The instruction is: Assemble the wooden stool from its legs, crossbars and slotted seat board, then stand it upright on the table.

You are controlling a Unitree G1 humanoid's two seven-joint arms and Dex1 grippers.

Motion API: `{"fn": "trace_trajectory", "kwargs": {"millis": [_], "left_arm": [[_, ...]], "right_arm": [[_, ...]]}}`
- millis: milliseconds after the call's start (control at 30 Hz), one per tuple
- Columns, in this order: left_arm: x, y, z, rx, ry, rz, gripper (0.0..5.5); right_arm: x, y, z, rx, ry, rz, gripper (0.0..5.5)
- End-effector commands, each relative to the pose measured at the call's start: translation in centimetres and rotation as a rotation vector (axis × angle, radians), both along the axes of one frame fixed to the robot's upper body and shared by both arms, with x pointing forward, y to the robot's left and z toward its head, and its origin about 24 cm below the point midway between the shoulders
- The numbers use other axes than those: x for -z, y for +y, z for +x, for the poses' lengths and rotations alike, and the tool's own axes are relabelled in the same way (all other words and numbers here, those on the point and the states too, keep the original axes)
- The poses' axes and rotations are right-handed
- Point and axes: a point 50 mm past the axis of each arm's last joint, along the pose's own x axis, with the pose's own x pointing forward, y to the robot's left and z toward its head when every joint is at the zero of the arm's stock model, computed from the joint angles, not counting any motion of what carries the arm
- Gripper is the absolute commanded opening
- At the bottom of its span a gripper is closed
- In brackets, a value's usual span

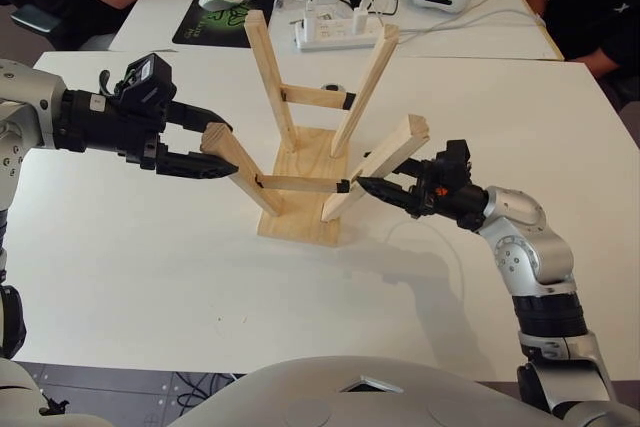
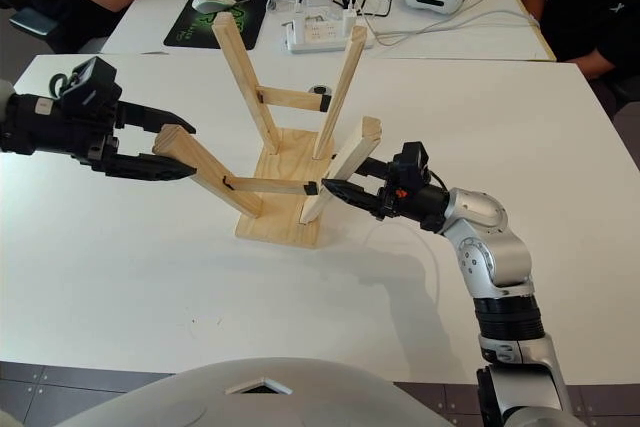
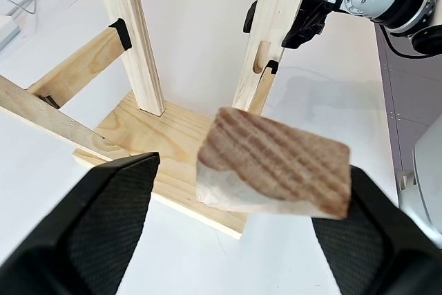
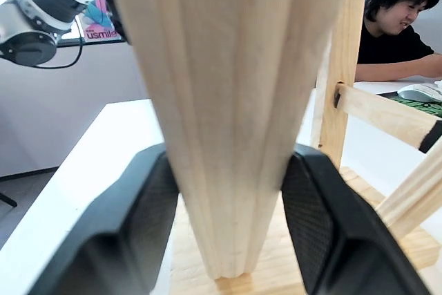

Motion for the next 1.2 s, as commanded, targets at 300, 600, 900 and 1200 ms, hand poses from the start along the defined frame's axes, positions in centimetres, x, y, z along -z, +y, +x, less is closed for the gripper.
{"fn": "trace_trajectory", "kwargs": {"millis": [300,600,900,1200], "left_arm": [[0.5,0.4,-0.4,-0.037,0.005,0.0,3.66],[0.8,0.1,-0.6,-0.037,0.003,-0.008,3.66],[1.0,-1.0,-0.7,-0.018,-0.001,-0.049,3.66],[-0.5,-2.2,0.9,-0.083,-0.18,-0.124,3.66]], "right_arm": [[2.7,1.4,-1.4,-0.044,0.14,-0.195,2.11],[2.7,2.0,-1.1,-0.044,0.247,-0.246,2.11],[2.1,3.0,-0.6,-0.092,0.179,-0.387,2.09],[2.0,3.2,0.7,-0.044,0.209,-0.466,2.07]]}}
